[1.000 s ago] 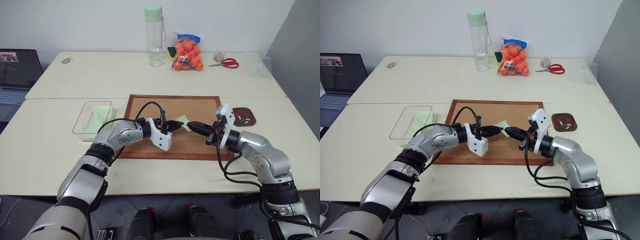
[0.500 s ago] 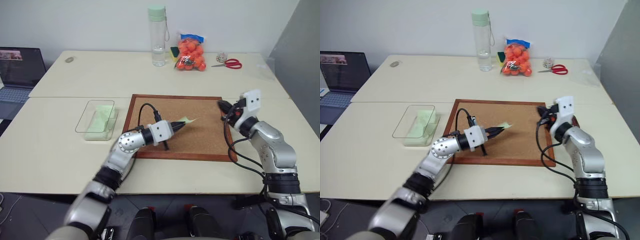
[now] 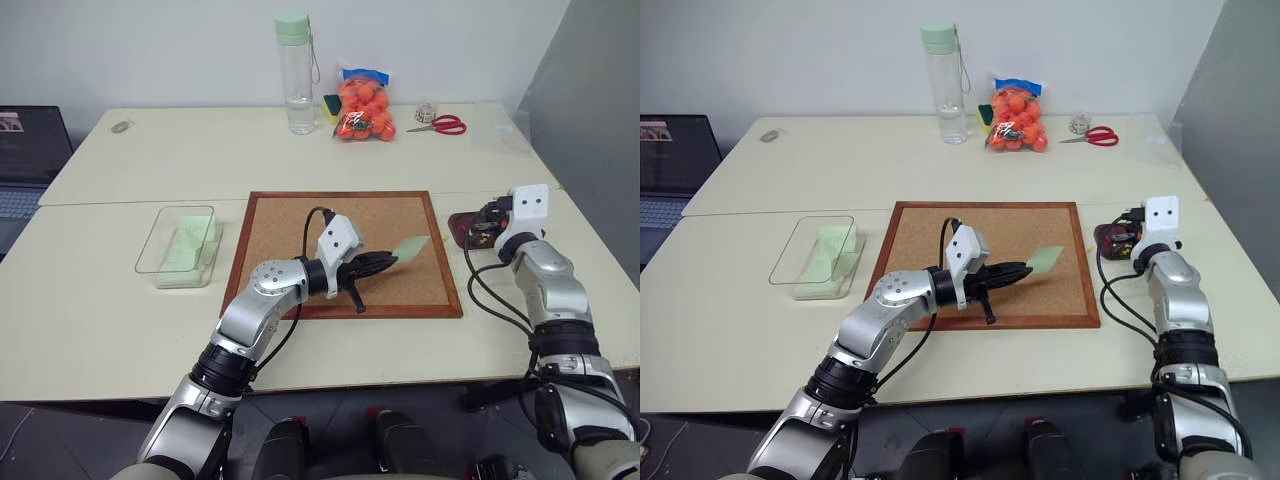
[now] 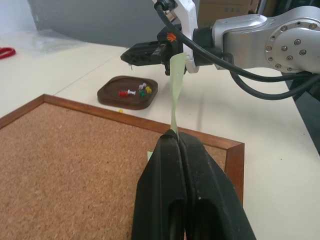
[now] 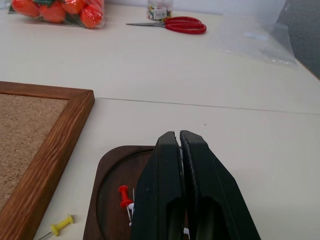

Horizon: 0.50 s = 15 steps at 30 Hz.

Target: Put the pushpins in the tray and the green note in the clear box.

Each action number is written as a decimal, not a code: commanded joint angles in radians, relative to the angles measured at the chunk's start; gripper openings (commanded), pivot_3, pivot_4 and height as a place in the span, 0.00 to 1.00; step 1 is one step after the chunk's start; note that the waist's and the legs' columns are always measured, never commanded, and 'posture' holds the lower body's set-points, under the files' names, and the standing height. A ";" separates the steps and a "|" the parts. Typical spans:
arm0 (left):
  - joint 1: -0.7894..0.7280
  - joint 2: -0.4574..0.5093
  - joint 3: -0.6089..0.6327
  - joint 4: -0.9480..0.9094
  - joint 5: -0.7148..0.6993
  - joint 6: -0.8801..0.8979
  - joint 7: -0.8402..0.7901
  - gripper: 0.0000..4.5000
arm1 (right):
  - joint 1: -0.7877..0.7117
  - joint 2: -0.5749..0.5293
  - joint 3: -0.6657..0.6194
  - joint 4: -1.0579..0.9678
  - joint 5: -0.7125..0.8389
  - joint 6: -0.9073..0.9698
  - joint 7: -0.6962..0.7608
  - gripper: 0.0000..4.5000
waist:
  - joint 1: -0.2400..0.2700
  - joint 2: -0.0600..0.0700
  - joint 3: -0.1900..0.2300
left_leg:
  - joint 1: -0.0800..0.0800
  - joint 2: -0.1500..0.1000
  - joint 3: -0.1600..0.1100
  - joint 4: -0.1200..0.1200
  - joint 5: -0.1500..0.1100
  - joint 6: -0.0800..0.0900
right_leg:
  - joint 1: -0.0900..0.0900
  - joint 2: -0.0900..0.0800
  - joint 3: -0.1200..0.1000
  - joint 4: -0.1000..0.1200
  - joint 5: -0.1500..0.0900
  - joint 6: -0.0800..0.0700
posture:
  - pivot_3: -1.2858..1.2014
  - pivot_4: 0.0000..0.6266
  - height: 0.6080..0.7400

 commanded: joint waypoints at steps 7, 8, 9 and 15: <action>-0.008 0.000 0.017 -0.050 0.032 -0.013 -0.008 0.00 | -0.039 0.005 -0.032 0.032 0.021 -0.017 -0.002 0.20 | 0.002 0.000 0.000 | 0.000 0.000 0.000 0.000 0.000 0.000 | 0.000 0.000 0.000 0.000 0.002 -0.003 | 0.52 0.24 1.00; -0.010 -0.001 0.020 -0.046 0.035 -0.017 -0.005 0.00 | -0.039 0.005 -0.032 0.033 0.022 -0.018 -0.002 0.25 | 0.002 0.000 0.000 | 0.000 0.000 0.000 0.000 0.000 0.000 | 0.000 0.000 0.000 0.000 0.002 -0.003 | 0.52 0.24 1.00; -0.012 -0.003 0.022 -0.044 0.036 -0.019 -0.003 0.00 | -0.039 0.005 -0.032 0.033 0.022 -0.019 -0.003 0.28 | 0.002 0.000 0.000 | 0.000 0.000 0.000 0.000 0.000 0.000 | 0.000 0.000 0.000 0.000 0.002 -0.003 | 0.52 0.24 1.00; -0.016 -0.004 0.027 -0.043 0.042 -0.020 -0.009 0.00 | -0.041 0.005 -0.036 0.032 0.024 -0.025 -0.010 0.61 | 0.002 0.000 0.000 | 0.000 0.000 0.000 0.000 0.000 0.000 | 0.000 0.000 0.000 0.000 0.002 -0.003 | 0.52 0.24 1.00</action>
